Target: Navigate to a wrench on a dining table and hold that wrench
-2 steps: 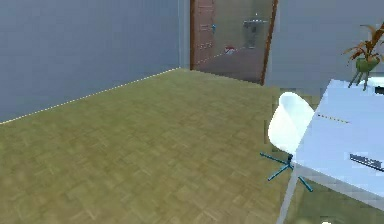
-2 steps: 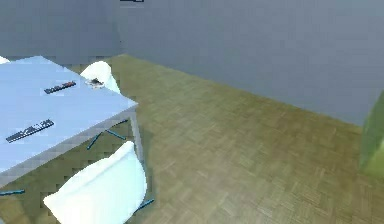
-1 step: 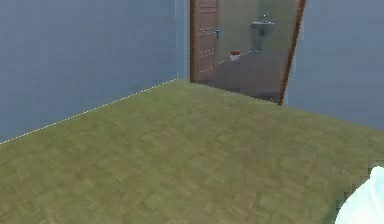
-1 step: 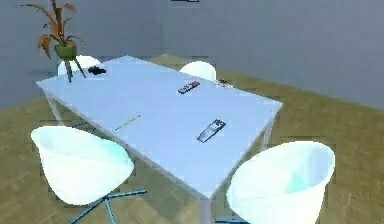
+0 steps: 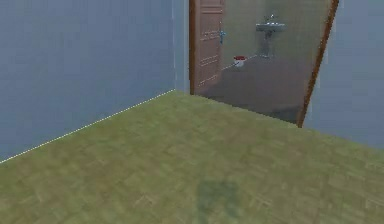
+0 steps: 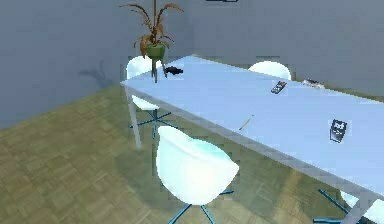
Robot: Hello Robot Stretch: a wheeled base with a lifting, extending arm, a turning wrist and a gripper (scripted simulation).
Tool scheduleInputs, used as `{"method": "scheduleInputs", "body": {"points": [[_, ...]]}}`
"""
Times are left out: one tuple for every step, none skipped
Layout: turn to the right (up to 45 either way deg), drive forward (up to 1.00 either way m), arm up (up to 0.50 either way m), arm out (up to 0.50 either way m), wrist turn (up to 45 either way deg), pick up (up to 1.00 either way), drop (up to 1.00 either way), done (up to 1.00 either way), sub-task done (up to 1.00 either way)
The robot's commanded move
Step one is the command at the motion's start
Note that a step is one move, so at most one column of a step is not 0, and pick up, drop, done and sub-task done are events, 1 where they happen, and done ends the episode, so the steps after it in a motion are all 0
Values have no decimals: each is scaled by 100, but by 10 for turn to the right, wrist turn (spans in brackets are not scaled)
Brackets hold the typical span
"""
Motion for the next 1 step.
{"method": "scheduleInputs", "body": {"points": [[150,0,0,0,0,0,0,0,0]]}}
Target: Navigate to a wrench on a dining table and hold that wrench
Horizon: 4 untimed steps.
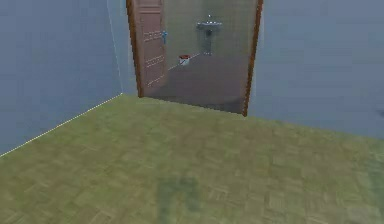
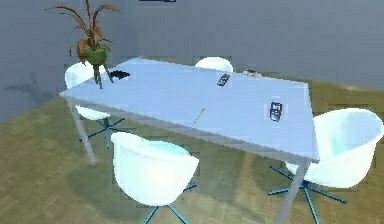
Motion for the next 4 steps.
{"method": "scheduleInputs", "body": {"points": [[0,100,0,0,0,0,0,0,0],[0,100,0,0,0,0,0,0,0],[30,0,0,0,0,0,0,0,0],[0,70,0,0,0,0,0,0,0]]}}
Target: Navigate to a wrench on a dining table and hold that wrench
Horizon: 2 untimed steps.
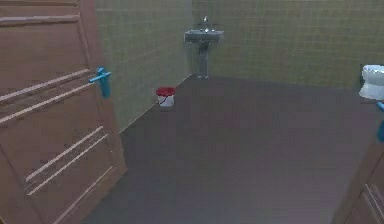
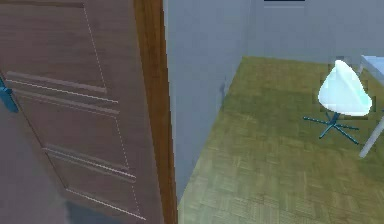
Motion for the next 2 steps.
{"method": "scheduleInputs", "body": {"points": [[210,0,0,0,0,0,0,0,0],[0,20,0,0,0,0,0,0,0]]}}
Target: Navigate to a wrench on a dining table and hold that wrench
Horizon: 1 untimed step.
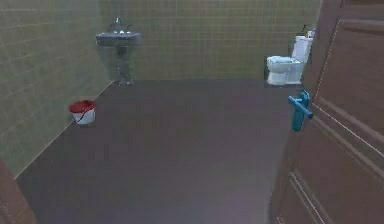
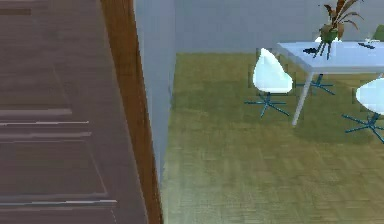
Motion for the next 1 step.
{"method": "scheduleInputs", "body": {"points": [[0,100,0,0,0,0,0,0,0]]}}
